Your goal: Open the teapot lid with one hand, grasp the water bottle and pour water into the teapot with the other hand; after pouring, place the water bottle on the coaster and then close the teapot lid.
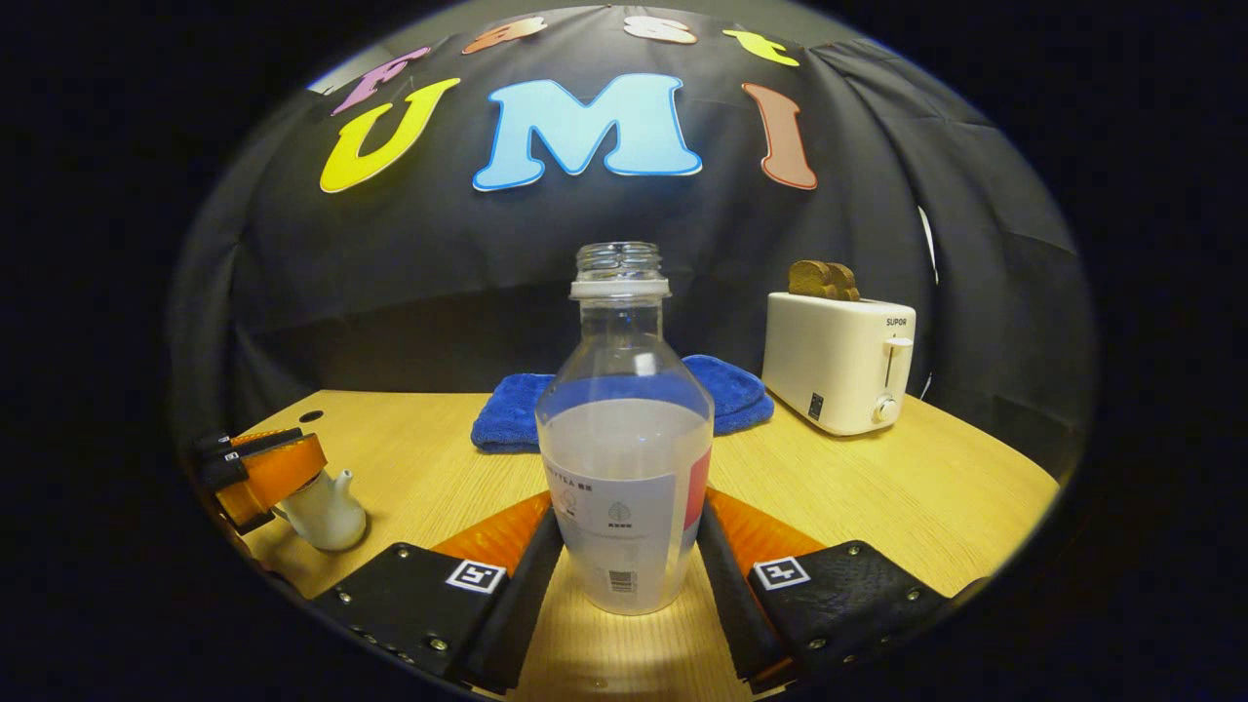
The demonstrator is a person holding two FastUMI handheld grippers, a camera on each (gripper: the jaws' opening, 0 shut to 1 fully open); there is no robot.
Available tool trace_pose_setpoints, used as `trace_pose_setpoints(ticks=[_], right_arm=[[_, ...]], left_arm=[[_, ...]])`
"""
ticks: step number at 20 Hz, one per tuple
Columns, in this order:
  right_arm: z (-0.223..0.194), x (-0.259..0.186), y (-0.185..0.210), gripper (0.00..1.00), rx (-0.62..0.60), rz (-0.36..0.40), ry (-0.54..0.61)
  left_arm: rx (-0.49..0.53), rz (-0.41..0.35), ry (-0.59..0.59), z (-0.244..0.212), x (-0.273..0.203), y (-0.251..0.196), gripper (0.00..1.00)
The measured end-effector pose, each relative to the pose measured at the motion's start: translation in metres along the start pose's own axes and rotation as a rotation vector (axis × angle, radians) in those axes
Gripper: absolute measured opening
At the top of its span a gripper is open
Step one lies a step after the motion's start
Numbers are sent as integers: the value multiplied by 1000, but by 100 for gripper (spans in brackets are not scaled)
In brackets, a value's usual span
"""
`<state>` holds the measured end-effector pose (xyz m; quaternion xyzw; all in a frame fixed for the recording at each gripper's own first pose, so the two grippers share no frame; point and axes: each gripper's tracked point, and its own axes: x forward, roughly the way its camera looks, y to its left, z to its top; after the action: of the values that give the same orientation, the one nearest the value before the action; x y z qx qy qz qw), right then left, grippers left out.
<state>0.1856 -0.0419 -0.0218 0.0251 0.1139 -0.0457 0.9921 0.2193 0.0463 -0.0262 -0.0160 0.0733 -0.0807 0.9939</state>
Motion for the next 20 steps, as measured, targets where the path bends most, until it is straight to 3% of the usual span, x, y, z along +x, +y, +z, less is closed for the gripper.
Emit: trace_pose_setpoints(ticks=[2,3,5,11,13,14,20], right_arm=[[0,0,-1,77,8,-1,2],[0,0,-1,77,11,-2,3],[1,0,-3,77,17,-3,4],[1,0,-1,77,-2,-7,0],[0,0,-1,77,-10,-7,-1],[0,0,-2,77,-10,-7,-2],[0,0,-6,77,-17,-13,-1]], left_arm=[[7,12,7,-4,0,2,37],[25,61,0,-7,1,12,36],[9,69,-8,-1,-2,12,20],[-21,61,-22,-1,-4,12,21],[-39,57,-32,0,-6,13,16],[-40,57,-31,0,-6,13,20],[-82,48,-67,9,-13,17,20]])
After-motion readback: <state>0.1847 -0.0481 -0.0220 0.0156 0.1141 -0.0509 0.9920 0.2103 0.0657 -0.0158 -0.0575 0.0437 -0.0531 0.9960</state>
